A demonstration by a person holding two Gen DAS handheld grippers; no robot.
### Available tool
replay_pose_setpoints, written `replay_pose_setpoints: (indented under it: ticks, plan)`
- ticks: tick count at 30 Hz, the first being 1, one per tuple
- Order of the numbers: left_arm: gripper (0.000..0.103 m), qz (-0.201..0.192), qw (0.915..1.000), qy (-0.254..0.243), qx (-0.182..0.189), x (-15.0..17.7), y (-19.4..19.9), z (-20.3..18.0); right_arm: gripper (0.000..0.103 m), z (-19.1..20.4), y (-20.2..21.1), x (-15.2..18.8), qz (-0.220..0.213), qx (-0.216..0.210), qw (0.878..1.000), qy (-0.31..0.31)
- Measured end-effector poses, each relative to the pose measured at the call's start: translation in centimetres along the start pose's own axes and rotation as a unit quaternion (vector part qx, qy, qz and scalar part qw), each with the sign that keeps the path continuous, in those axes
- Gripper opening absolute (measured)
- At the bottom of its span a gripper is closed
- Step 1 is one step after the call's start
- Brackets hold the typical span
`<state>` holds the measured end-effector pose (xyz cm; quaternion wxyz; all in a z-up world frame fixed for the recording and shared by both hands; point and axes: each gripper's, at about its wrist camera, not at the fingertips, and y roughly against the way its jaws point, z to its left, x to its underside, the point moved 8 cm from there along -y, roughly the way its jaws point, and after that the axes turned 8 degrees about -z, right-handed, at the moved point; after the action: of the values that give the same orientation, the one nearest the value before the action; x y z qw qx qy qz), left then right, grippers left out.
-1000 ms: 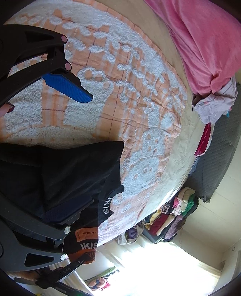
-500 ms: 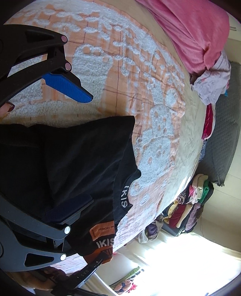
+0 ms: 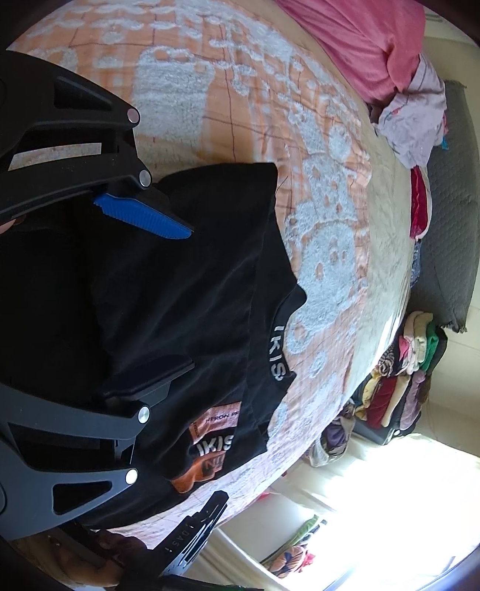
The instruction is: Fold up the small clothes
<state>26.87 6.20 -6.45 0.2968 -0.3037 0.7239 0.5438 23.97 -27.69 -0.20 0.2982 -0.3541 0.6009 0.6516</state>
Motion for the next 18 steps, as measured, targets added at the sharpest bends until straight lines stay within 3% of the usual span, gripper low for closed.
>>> replay_pose_setpoints:
  ticks: [8,18]
  plan:
    - [0.056,0.061,0.9979,-0.017,-0.009,2.9,-2.2,0.1,0.030,5.7,-0.1,0.5,0.017,-0.054,0.997,0.046]
    - [0.056,0.069,0.9975,-0.016,-0.003,3.1,-2.0,0.2,0.037,9.1,-1.6,1.5,0.057,-0.079,0.993,0.067]
